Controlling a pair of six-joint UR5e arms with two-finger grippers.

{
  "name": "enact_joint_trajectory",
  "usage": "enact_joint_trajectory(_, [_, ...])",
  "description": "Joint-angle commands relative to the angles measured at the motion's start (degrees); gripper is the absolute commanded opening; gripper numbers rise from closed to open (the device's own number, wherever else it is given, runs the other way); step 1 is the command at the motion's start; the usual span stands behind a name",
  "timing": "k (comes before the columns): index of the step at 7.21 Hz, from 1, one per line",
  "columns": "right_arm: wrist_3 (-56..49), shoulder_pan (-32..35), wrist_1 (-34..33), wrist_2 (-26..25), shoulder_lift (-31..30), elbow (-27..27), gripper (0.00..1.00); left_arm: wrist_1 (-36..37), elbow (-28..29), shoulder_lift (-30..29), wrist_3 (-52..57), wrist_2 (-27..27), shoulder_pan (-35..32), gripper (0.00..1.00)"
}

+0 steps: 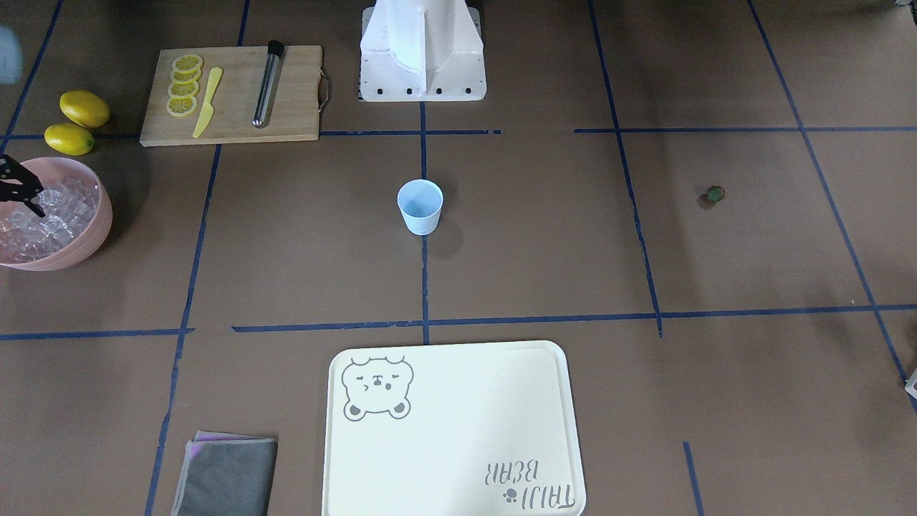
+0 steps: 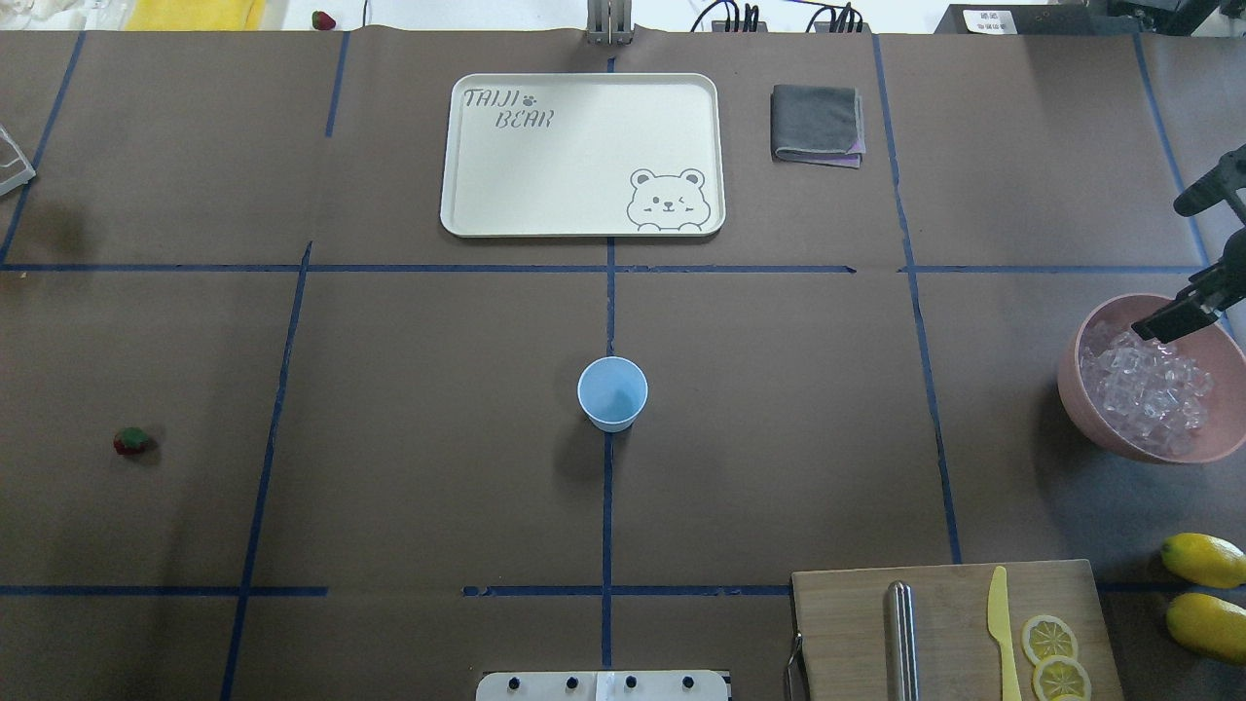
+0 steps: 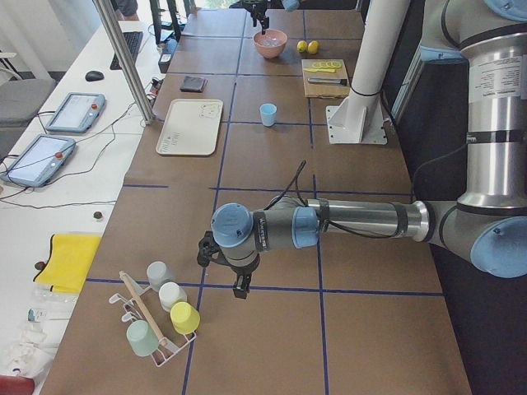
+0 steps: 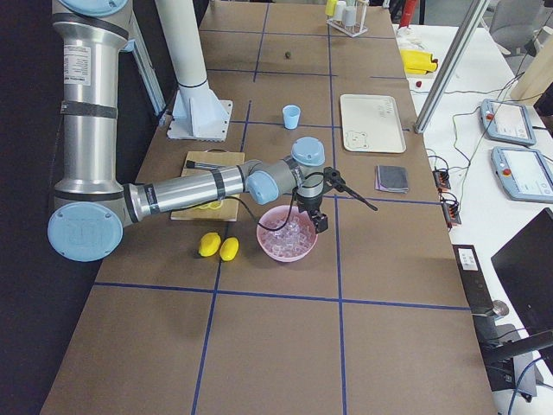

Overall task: Put ice and strawberries in cup
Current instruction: 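Lower the right gripper into the bowl and grasp an ice cube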

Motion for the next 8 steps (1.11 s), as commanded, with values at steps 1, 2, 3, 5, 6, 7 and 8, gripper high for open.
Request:
enact_joint_trajectory(1, [1.70,-3.11,0.06,-1.40,-0.07,0.00,0.98,0.00,-0.08,-0.04,0.00,0.00,0.00,1.00])
enact_joint_trajectory(2, [1.70,-3.74,-0.03,-1.84,-0.15,0.00,0.98,0.00,-0.09,0.05,0.00,0.00,0.00,1.00])
enact_joint_trajectory(3, [1.70,-4.18,-0.12,-2.02,-0.76,-0.08,0.95,0.00,0.00,0.05,0.00,0.00,0.00,1.00])
enact_joint_trajectory(5, [1.70,-5.06,-0.38,-3.34,-1.21,-0.17,0.92,0.00,0.18,0.05,0.00,-0.09,0.00,1.00])
enact_joint_trajectory(6, [1.70,-5.50,-0.56,-3.43,-1.21,-0.17,0.92,0.00,0.27,0.05,0.00,0.00,0.08,1.00])
enact_joint_trajectory(7, [1.70,-5.76,-0.64,-3.43,-1.21,-0.26,0.91,0.00,0.35,0.05,0.00,-0.09,0.00,1.00])
enact_joint_trajectory(8, [1.79,-5.94,-0.73,-3.43,-1.21,-0.26,0.89,0.00,0.35,0.05,0.00,-0.09,0.00,1.00])
